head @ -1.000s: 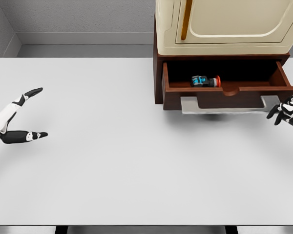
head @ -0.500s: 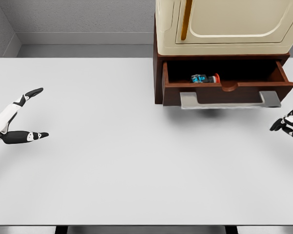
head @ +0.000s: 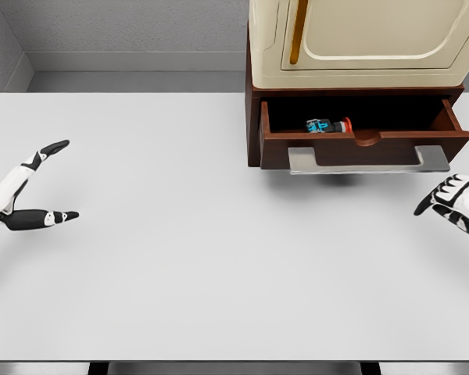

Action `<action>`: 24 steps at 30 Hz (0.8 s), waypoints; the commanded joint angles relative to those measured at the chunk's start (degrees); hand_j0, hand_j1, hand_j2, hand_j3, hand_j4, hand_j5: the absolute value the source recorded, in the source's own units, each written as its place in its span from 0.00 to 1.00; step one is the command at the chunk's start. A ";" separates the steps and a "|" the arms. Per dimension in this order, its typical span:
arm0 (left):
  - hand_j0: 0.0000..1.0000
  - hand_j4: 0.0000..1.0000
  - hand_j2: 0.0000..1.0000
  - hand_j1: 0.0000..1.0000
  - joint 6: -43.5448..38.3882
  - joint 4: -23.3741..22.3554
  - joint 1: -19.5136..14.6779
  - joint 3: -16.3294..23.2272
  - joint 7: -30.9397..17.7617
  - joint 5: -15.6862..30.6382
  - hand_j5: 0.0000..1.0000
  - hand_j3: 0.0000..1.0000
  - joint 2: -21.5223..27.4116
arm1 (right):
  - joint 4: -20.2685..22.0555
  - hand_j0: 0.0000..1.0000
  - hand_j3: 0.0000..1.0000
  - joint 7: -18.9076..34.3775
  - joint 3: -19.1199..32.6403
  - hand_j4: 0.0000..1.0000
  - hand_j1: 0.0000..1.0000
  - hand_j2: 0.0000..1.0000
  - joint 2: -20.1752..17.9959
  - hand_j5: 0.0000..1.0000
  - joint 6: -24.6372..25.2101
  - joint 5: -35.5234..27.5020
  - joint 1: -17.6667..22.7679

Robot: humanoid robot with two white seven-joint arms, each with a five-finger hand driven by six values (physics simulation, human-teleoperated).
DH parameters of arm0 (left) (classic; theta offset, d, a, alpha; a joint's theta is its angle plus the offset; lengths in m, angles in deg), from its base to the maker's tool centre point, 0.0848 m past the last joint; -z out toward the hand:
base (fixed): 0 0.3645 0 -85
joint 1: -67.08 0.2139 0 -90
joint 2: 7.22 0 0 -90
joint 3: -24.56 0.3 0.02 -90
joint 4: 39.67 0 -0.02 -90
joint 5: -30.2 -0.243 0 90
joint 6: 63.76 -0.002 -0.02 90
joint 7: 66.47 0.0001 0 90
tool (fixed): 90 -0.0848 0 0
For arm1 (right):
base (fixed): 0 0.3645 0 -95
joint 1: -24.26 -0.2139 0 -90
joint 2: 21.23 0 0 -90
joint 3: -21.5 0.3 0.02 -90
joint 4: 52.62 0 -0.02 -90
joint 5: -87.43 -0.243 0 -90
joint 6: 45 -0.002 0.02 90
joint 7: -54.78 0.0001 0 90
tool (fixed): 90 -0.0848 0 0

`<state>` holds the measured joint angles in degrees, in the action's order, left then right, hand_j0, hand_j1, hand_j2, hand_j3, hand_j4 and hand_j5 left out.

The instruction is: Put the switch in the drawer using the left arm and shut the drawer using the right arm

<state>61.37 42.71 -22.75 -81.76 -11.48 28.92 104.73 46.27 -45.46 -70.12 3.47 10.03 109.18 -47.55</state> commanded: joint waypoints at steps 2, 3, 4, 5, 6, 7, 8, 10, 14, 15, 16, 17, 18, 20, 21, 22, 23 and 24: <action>1.00 1.00 1.00 1.00 -0.13 0.07 0.00 -0.04 0.02 0.49 1.00 1.00 0.03 | 1.13 0.46 0.46 -0.05 -0.04 0.46 0.46 0.46 0.08 0.46 -0.04 0.31 -0.09; 1.00 1.00 1.00 1.00 -0.13 0.07 0.00 -0.04 0.02 0.49 1.00 1.00 0.03 | 1.22 0.46 0.46 -0.05 -0.13 0.46 0.46 0.46 0.08 0.46 -0.04 0.40 -0.17; 1.00 1.00 1.00 1.00 -0.13 0.07 0.00 -0.04 0.02 0.49 1.00 1.00 0.03 | 1.40 0.46 0.46 -0.05 -0.04 0.46 0.46 0.46 0.08 0.46 -0.04 0.49 -0.18; 1.00 1.00 1.00 1.00 -0.13 0.07 0.00 -0.04 0.02 0.49 1.00 1.00 0.03 | 1.48 0.46 0.46 -0.05 -0.04 0.46 0.46 0.46 0.08 0.46 -0.04 0.58 -0.26; 1.00 1.00 1.00 1.00 -0.13 0.07 0.00 -0.04 0.02 0.49 1.00 1.00 0.03 | 1.57 0.46 0.46 -0.05 -0.13 0.46 0.46 0.46 0.17 0.46 -0.04 1.10 -0.62; 1.00 1.00 1.00 1.00 -0.13 0.16 0.00 -0.04 0.02 0.49 1.00 1.00 0.03 | 1.57 0.46 0.46 -0.05 -0.13 0.46 0.46 0.46 0.69 0.46 -0.04 1.37 -1.05; 1.00 1.00 1.00 1.00 -0.13 0.16 0.09 -0.04 0.02 0.49 1.00 1.00 0.03 | 1.57 0.46 0.46 0.04 -0.13 0.46 0.46 0.46 1.13 0.46 -0.04 1.45 -1.58; 1.00 1.00 1.00 1.00 -0.13 -0.02 0.00 -0.12 0.02 0.49 1.00 1.00 0.03 | 1.48 0.46 0.46 -0.05 -0.13 0.46 0.46 0.46 1.66 0.46 -0.04 1.63 -2.20; 1.00 1.00 1.00 1.00 -0.13 0.07 0.09 -0.48 0.02 0.49 1.00 1.00 -0.41 | 1.31 0.46 0.46 -0.05 -1.10 0.46 0.46 0.46 2.98 0.46 -0.04 2.69 -3.43; 1.00 1.00 1.00 1.00 -0.13 0.07 0.09 -0.56 0.02 0.49 1.00 1.00 -0.33 | 1.31 0.46 0.46 -0.05 -1.27 0.46 0.46 0.46 2.98 0.46 -0.04 2.69 -3.78; 1.00 1.00 1.00 1.00 -0.13 0.24 0.09 -0.48 0.02 0.49 1.00 1.00 -0.41 | 1.04 0.46 0.46 -0.05 -2.24 0.46 0.46 0.46 3.07 0.46 -0.04 2.69 -4.48; 1.00 1.00 1.00 1.00 -0.13 0.24 0.18 -0.48 0.02 0.49 1.00 1.00 -0.41 | 0.96 0.46 0.46 -0.05 -3.47 0.46 0.46 0.46 3.07 0.46 -0.04 2.77 -5.54; 1.00 1.00 1.00 1.00 -0.13 0.33 0.18 -0.48 0.02 0.49 1.00 1.00 -0.41 | 0.87 0.46 0.46 -0.05 -4.43 0.46 0.46 0.46 3.07 0.46 -0.04 2.77 -6.41; 1.00 1.00 1.00 1.00 -0.13 0.51 0.18 -0.48 0.02 0.49 1.00 1.00 -0.41 | 0.60 0.46 0.46 0.04 -5.67 0.46 0.46 0.46 3.86 0.46 -0.04 3.04 -7.91; 1.00 1.00 1.00 1.00 -0.13 0.42 0.18 -0.48 0.02 0.49 1.00 1.00 -0.41 | 0.17 0.46 0.46 -0.05 -5.67 0.46 0.46 0.46 4.03 0.46 -0.04 3.12 -8.00; 1.00 1.00 1.00 1.00 -0.13 0.42 0.26 -0.48 0.02 0.49 1.00 1.00 -0.41 | -0.01 0.46 0.46 -0.05 -5.67 0.46 0.46 0.46 4.21 0.46 -0.04 3.21 -8.35; 1.00 1.00 1.00 1.00 -0.13 0.51 0.26 -0.48 0.02 0.49 1.00 1.00 -0.41 | -0.10 0.46 0.46 0.04 -5.84 0.46 0.46 0.46 4.21 0.46 -0.04 3.30 -8.35; 1.00 1.00 1.00 1.00 -0.13 0.51 0.26 -0.48 0.02 0.49 1.00 1.00 -0.41 | -0.10 0.46 0.46 -0.05 -6.10 0.46 0.46 0.46 4.30 0.46 -0.04 3.30 -8.88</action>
<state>61.37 43.12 -22.48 -82.22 -11.48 28.91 104.28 46.44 -45.35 -75.67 7.58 10.02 112.62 -56.69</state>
